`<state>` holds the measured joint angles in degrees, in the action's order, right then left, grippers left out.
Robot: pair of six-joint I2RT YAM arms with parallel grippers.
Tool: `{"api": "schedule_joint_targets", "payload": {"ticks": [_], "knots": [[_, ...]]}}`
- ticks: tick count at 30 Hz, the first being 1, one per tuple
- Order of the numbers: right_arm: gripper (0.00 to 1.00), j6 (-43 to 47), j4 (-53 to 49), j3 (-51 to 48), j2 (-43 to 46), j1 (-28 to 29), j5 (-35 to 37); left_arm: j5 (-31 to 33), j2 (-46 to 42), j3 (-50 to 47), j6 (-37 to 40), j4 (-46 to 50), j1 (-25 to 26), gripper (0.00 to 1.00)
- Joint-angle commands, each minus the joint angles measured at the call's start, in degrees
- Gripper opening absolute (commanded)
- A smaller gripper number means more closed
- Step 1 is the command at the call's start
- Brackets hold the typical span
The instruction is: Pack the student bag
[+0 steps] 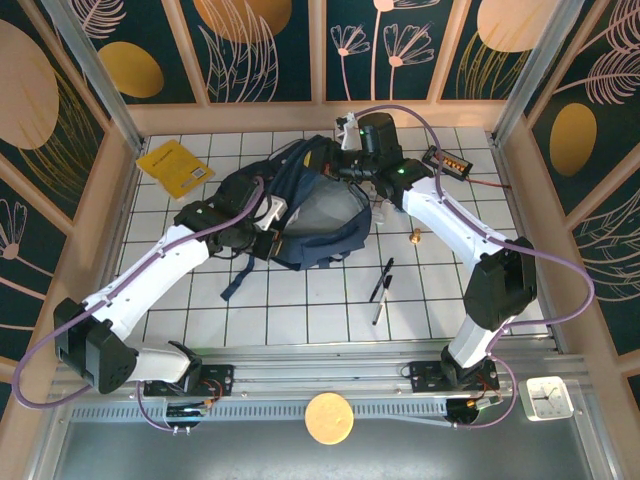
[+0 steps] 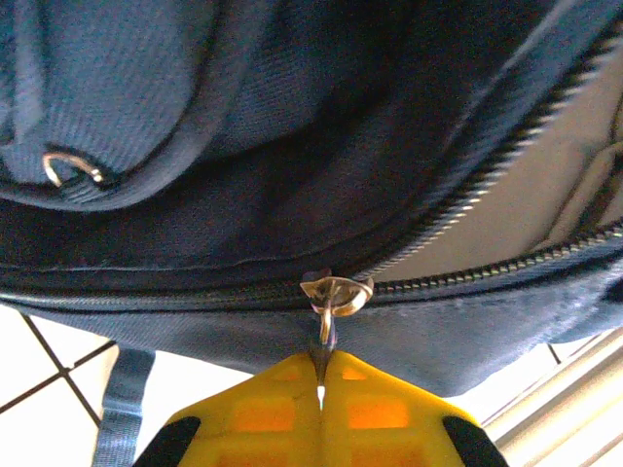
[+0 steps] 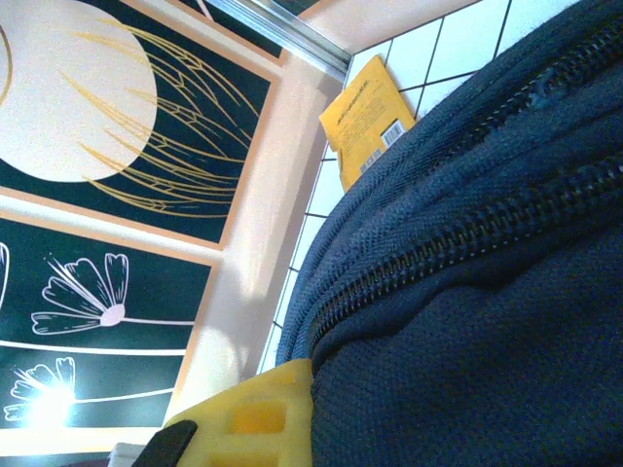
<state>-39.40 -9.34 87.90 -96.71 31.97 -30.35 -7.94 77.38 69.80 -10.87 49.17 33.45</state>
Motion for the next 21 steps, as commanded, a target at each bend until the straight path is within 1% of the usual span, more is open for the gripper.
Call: {"api": "schedule_joint_targets", "payload": {"ticks": [1, 4, 6, 10, 14, 16, 19, 21], "knots": [[0.0, 0.04, 6.19, 0.31, 4.2, -0.32, -0.11, 5.44, -0.67, -1.32, -2.5, 2.48, -3.25, 0.0], [0.0, 0.67, 5.63, -0.32, 4.9, -0.33, 0.44, 10.75, -0.58, -0.67, -4.92, 6.59, -7.02, 0.0], [0.0, 0.96, 5.35, -0.98, 5.36, -0.29, 0.64, 13.89, 0.53, -0.45, -5.19, 8.96, -8.55, 0.0], [0.0, 1.44, 4.96, -2.29, 6.08, -0.32, 0.73, 15.48, 2.96, -0.46, -5.56, 8.95, -10.93, 0.0], [0.0, 1.59, 5.34, -2.52, 6.1, -0.33, -0.5, 15.7, 6.37, -1.33, -4.63, 7.09, -13.95, 0.0], [0.0, 1.51, 5.39, -2.1, 5.68, -0.33, -1.41, 15.38, 7.65, -3.4, -4.34, 5.0, -16.5, 0.0], [0.0, 1.11, 5.74, -1.44, 5.16, -0.33, -2.11, 14.69, 8.22, -6.95, -4.31, 1.22, -21.81, 0.0], [0.0, 0.58, 6.26, -0.79, 4.52, -0.33, -2.72, 13.46, 8.28, -7.9, -3.91, 0.84, -24.23, 0.0]]}}
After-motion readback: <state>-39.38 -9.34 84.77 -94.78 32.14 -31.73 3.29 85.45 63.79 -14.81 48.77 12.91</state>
